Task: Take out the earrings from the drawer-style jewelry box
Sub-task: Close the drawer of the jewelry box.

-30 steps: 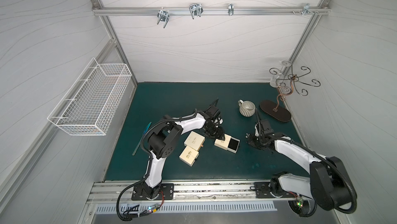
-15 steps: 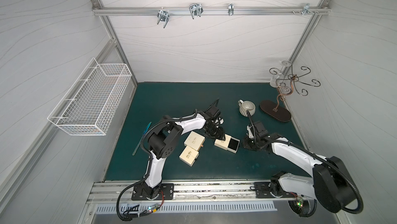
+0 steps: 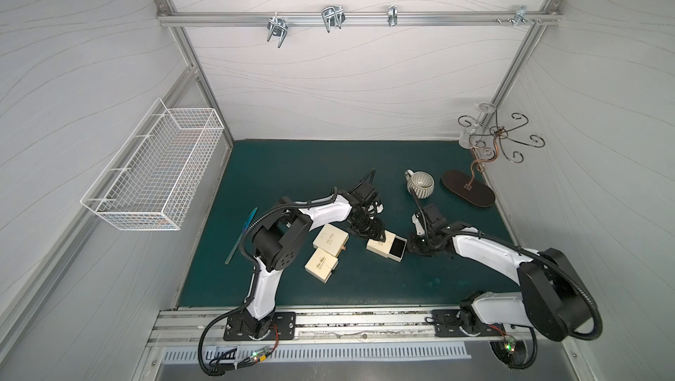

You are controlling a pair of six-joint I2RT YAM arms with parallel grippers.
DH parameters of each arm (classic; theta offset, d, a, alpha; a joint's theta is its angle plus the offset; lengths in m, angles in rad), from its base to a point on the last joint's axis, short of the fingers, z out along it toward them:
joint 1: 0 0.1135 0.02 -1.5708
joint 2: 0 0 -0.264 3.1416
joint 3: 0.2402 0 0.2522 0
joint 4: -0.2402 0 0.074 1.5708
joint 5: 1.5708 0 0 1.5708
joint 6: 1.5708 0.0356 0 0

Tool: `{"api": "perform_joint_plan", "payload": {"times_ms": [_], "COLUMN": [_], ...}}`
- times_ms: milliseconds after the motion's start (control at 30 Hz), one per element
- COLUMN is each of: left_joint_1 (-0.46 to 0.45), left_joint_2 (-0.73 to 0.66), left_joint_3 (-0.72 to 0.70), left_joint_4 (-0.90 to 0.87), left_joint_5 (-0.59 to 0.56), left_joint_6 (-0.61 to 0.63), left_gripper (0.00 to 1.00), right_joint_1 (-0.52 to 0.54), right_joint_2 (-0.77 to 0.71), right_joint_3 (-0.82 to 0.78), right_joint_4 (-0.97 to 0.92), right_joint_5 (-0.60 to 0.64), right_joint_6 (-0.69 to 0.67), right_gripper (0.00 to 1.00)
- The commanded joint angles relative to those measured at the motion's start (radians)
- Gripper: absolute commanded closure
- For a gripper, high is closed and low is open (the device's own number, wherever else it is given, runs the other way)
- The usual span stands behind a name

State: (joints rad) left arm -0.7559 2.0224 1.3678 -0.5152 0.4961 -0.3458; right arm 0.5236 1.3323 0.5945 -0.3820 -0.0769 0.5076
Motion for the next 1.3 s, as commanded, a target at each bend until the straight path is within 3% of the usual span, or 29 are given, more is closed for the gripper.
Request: {"api": "perform_joint_plan", "payload": {"times_ms": [0,933,1267], "left_joint_1": [-0.01,-0.02,0.033], "left_joint_2": [-0.018,-0.014,0.035], "left_joint_3": [0.012,0.03,0.132], "left_joint_4": [0.005,-0.005,-0.043], "left_joint_5": [0.018,0.017,-0.039], "left_joint_6": [0.02,0.039,-0.027], "left_gripper": [0.35,0.35,0.35], "right_joint_1": [0.014,0.091,0.07], "right_joint_2": [0.037,0.132,0.288], "right_joint_3": [0.034,0.116,0.328], "right_joint_4": [0.025,0.085,0.046], "right_joint_5": [-0.04,-0.111,-0.102], "right_joint_6": [-0.02,-0.064,-0.061], "right_gripper": [0.69,0.69,0.69]}}
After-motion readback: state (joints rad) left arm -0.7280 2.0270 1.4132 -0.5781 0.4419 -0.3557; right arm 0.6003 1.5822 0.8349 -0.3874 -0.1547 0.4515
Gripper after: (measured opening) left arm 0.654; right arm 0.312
